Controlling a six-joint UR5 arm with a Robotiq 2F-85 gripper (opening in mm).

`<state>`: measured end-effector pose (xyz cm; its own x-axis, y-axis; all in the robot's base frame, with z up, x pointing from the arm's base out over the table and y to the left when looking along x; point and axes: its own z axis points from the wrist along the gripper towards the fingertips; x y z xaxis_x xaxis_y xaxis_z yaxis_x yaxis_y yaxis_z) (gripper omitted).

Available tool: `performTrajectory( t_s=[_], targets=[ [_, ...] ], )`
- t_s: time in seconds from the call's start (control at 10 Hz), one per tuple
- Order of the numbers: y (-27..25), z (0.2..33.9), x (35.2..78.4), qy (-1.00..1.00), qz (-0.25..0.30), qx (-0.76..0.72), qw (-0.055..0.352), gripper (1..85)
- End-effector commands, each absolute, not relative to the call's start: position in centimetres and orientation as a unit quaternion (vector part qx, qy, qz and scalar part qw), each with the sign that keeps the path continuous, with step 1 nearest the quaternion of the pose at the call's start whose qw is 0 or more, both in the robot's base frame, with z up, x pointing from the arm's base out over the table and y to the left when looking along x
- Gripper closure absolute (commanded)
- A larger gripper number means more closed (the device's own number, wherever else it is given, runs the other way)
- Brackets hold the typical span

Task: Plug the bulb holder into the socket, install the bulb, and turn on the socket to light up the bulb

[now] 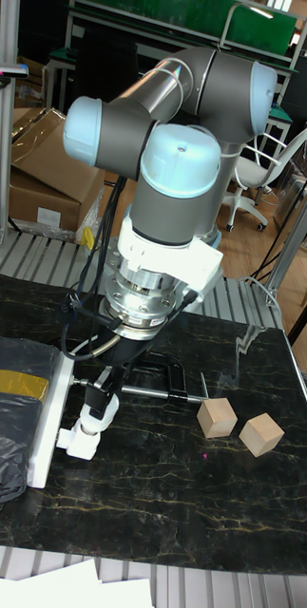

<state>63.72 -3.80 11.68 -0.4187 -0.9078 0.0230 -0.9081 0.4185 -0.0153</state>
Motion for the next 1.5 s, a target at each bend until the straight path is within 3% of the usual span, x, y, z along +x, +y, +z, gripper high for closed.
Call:
performTrajectory(
  t_s=[0.0,1.4],
  targets=[
    [-3.64,12.00,64.00,-0.852,0.013,0.524,-0.001,84.7],
    [-3.98,11.87,64.19,-0.886,0.017,0.464,-0.008,84.7]
  ],
)
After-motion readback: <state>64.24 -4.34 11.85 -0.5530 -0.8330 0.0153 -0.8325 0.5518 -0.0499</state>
